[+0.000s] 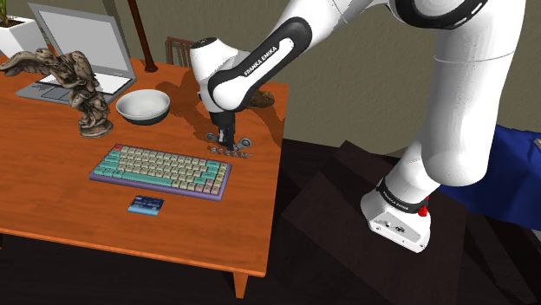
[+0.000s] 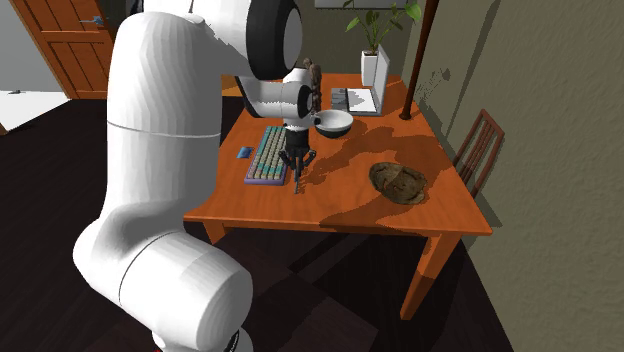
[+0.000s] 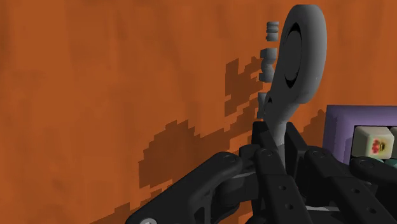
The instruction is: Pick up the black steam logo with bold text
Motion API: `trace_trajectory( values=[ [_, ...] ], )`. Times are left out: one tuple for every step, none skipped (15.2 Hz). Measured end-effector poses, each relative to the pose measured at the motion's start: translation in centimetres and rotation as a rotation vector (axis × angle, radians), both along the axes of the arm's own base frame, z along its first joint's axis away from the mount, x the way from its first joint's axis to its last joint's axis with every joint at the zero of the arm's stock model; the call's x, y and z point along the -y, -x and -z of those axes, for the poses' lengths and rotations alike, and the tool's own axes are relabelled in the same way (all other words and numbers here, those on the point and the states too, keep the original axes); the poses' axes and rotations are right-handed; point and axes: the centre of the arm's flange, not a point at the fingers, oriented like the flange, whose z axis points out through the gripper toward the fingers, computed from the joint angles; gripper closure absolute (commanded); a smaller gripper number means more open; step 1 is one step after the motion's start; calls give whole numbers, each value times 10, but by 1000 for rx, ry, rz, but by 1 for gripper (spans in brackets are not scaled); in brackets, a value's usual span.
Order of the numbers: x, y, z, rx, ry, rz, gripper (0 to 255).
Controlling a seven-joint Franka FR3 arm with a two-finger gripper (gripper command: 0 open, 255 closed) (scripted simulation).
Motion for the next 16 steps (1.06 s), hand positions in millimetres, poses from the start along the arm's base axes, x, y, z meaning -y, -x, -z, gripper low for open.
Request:
trace_trajectory(
  values=[
    [0,0,-3,0,0,0,255],
    [0,0,-7,0,0,0,255],
    [0,-1,-11,0,0,0,255],
    [0,0,-16,0,0,0,255],
    [0,0,-21,0,0,0,255],
    [0,0,-27,0,0,0,255],
    [-1,0,-31,0,0,0,255],
    [0,0,-36,0,0,0,255],
    [0,0,-42,0,0,0,255],
    [0,0,-47,0,0,0,255],
    [0,-2,-52,0,0,0,255],
    [0,-1,-57,0,0,0,255],
    [0,-1,-63,0,0,0,255],
    [0,-1,-69,0,0,0,255],
    [0,-1,-75,0,0,0,255],
    [0,0,-78,0,0,0,255]
  ],
)
